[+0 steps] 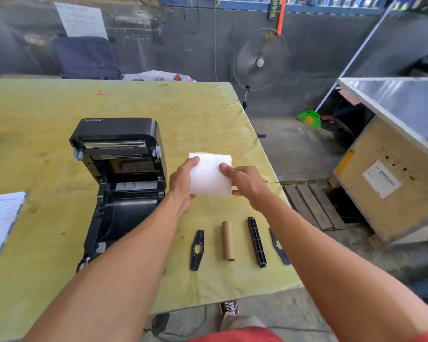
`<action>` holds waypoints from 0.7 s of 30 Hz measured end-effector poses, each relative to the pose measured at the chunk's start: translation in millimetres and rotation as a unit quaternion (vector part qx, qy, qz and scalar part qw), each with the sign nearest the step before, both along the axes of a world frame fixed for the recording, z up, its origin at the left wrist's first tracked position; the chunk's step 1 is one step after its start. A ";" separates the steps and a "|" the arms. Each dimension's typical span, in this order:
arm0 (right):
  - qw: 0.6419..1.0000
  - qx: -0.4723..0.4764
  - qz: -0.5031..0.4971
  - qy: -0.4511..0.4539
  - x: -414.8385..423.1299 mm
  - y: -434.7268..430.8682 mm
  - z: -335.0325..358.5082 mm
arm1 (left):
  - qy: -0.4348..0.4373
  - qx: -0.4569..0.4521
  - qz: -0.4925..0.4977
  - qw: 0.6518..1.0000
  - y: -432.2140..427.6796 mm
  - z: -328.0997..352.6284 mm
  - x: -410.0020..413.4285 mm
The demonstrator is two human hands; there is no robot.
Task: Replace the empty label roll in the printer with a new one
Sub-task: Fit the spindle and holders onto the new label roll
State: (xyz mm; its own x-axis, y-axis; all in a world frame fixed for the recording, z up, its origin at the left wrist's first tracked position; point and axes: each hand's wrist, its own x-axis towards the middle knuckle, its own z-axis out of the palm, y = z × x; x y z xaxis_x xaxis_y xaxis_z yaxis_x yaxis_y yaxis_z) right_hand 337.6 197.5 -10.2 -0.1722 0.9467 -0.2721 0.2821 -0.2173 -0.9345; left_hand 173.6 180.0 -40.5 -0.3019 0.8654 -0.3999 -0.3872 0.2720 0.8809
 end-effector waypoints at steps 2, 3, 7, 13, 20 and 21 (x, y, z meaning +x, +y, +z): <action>1.000 0.002 -0.015 -0.005 0.7 -9.2 1.3 | 0.012 0.003 0.008 1.000 -7.8 -0.5 3.4; 1.000 0.001 -0.022 -0.004 1.3 -13.1 1.1 | 0.019 0.005 0.011 1.000 -11.2 -0.3 5.8; 0.999 -0.005 -0.043 0.004 5.1 -31.8 -5.7 | 0.073 -0.022 0.033 0.997 -27.3 -4.5 17.5; 0.998 -0.032 -0.060 0.008 8.6 -50.8 -18.4 | 0.083 -0.027 0.021 0.996 -51.0 -11.5 20.4; 0.996 -0.043 -0.074 0.020 9.4 -61.6 -21.3 | 0.058 -0.024 0.023 0.998 -60.9 -15.4 23.4; 0.996 -0.043 -0.073 0.012 9.6 -61.0 -21.0 | 0.042 -0.029 0.029 0.998 -61.4 -17.3 24.1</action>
State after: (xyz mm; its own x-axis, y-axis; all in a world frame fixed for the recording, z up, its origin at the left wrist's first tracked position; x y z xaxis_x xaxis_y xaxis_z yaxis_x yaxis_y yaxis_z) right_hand 347.1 136.4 -31.2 -0.0415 0.9358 -0.3501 0.2199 -0.3332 -0.9169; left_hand 197.7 118.6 -57.9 -0.3853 0.8217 -0.4199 -0.3286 0.3030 0.8945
